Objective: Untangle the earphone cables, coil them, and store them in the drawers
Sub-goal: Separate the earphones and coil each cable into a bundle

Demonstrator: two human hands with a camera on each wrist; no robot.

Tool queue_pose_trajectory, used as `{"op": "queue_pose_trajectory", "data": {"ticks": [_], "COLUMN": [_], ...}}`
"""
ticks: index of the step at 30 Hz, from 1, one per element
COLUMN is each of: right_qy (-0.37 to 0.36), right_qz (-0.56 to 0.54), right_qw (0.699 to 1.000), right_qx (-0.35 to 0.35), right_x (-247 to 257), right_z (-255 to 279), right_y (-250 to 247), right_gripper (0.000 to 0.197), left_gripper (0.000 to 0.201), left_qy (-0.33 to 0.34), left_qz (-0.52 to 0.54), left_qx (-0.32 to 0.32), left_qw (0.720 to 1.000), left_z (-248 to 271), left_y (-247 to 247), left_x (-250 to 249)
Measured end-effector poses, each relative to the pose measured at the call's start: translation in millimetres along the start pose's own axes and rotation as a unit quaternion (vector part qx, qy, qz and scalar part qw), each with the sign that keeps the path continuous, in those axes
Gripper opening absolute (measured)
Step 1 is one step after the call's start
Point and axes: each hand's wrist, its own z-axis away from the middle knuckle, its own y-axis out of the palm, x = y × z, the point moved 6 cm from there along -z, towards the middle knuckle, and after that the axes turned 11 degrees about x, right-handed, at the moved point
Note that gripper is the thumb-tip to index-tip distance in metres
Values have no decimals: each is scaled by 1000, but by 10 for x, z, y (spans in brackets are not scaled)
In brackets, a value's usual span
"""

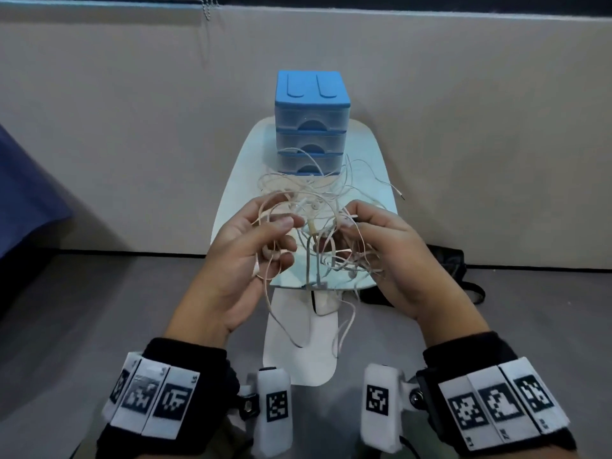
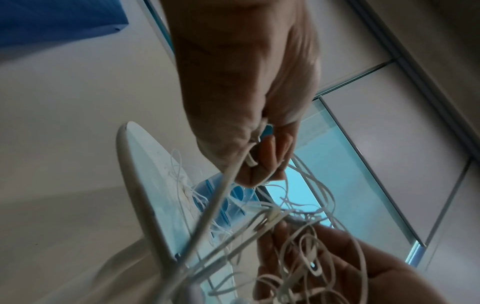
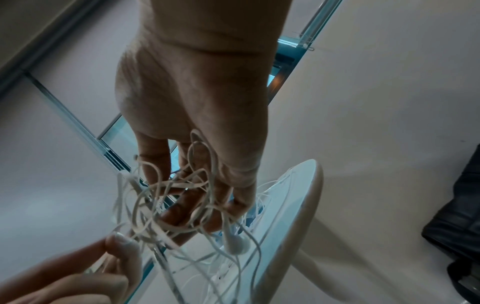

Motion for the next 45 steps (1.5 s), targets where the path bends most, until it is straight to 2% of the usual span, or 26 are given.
{"op": "queue_pose_trajectory", "data": {"ticks": [2,4,7,9,13,16,20,22,24,26,28,30,32,34,35,36,38,39,41,43,45], "right_qy": [13,27,38,36,24,20,-20,-35,-8,45,112,124,60,-12,-15,3,51,67,73,63,47], "right_qz": [3,14,48,56,88,79,39,19,39,144,305,399,423,399,373,356,375,399,437,452,433], "right_qw": [1000,999,997,995,992,991,982,980,980,974,938,899,891,906,923,934,921,907,889,882,896], "right_qx": [-10,-25,-51,-67,-85,-105,-183,-194,-194,-167,-124,-128,-154,-139,-93,-30,86,113,121,115,87], "right_x": [-31,-65,-67,-10,224,410,610,680,704,670,539,357,249,156,98,38,-72,-127,-173,-141,26], "right_z": [29,52,58,18,-144,-231,-347,-460,-591,-734,-828,-826,-673,-522,-469,-403,-297,-261,-194,-129,-51], "right_y": [-8,-38,-79,-100,-193,-258,-388,-428,-461,-488,-513,-537,-415,-220,-99,57,269,296,272,205,92], "right_gripper": [17,11,23,24,19,27,22,22,21,14,13,25,28,11,3,9,20,21,18,17,16], "left_gripper": [45,34,23,20,30,41,42,40,36,34,34,35,34,31,29,27,25,26,26,25,24], "left_qy": [1,0,-1,-2,13,28,16,6,-3,-13,-23,-27,-22,-18,-18,-17,-15,-14,-11,-14,-27], "left_qz": [-5,-11,-25,-31,-57,-74,-79,-60,-12,30,54,78,113,138,139,132,108,96,76,50,-3], "left_qx": [-4,-7,-13,-22,-57,-96,-114,-114,-111,-106,-107,-118,-130,-133,-134,-136,-144,-149,-149,-135,-119], "left_qw": [1000,1000,1000,999,997,992,990,992,994,994,993,990,985,981,981,982,984,984,986,989,993], "left_z": [14,28,58,66,69,130,218,237,224,168,100,57,41,30,12,2,-34,-43,-61,-60,-54], "left_y": [8,-4,-7,-1,-46,-177,-307,-332,-340,-324,-297,-277,-262,-247,-241,-240,-216,-205,-173,-160,-195], "left_x": [32,42,2,-56,-230,-307,-255,-239,-247,-250,-207,-133,-55,23,60,100,146,157,140,81,19]}}
